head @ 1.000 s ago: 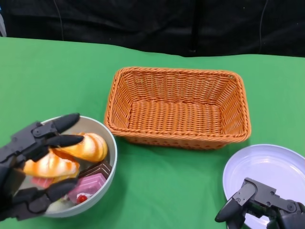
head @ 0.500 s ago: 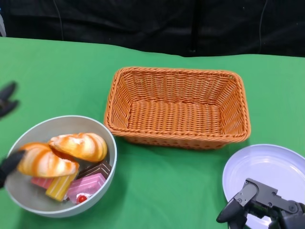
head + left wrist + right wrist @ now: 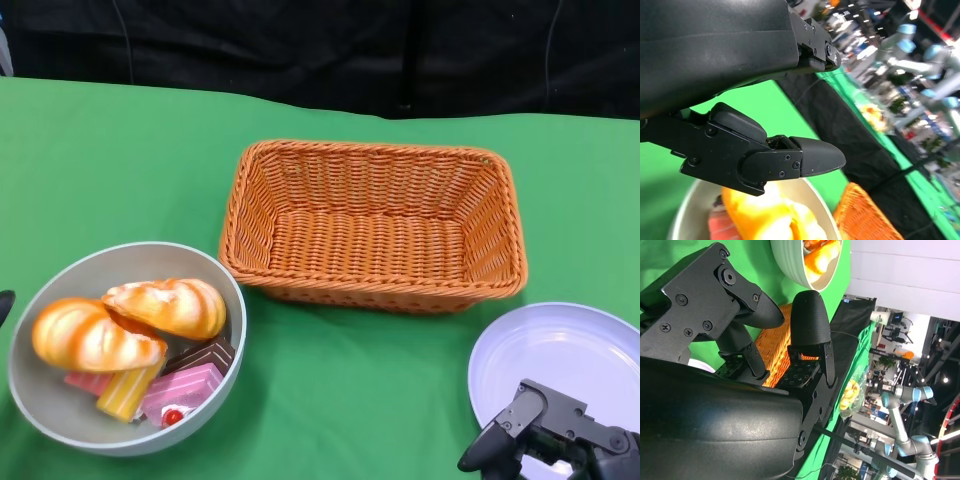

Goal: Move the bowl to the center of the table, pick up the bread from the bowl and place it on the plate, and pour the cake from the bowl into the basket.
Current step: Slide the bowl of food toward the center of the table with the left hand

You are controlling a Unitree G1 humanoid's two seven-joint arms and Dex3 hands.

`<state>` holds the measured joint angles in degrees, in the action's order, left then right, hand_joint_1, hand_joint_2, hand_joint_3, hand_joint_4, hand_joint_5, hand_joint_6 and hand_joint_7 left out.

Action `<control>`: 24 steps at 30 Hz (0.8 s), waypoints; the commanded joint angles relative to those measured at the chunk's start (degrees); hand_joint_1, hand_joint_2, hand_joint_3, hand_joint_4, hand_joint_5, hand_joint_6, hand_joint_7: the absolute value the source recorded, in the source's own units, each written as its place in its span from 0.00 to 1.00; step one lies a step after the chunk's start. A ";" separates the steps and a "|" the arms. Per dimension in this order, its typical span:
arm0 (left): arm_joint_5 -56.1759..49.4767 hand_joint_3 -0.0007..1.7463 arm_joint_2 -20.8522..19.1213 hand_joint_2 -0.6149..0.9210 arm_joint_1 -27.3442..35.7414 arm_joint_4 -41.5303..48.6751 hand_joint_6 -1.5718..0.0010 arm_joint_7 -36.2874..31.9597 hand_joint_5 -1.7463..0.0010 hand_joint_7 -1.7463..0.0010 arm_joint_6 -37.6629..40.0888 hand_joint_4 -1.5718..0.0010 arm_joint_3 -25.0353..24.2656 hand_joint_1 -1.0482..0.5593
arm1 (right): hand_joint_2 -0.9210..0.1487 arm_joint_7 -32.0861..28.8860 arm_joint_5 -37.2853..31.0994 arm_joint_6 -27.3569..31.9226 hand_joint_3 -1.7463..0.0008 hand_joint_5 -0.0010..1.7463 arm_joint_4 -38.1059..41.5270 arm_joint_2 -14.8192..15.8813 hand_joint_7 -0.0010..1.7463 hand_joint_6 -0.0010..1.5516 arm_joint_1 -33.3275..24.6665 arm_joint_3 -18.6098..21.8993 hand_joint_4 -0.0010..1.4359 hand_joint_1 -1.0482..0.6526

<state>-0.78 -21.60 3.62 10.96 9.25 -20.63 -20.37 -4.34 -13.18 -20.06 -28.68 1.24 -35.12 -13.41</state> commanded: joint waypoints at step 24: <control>18.10 0.42 -5.61 1.00 -10.15 -4.47 1.00 12.82 1.00 1.00 61.31 1.00 1.67 0.32 | 0.48 0.22 0.46 -1.12 0.27 0.99 -1.05 0.91 0.75 0.50 -1.16 0.25 0.55 0.58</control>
<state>17.25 -25.58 -5.84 6.18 21.94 40.10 -17.90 -4.29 -12.89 -20.12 -28.68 1.70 -35.82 -13.28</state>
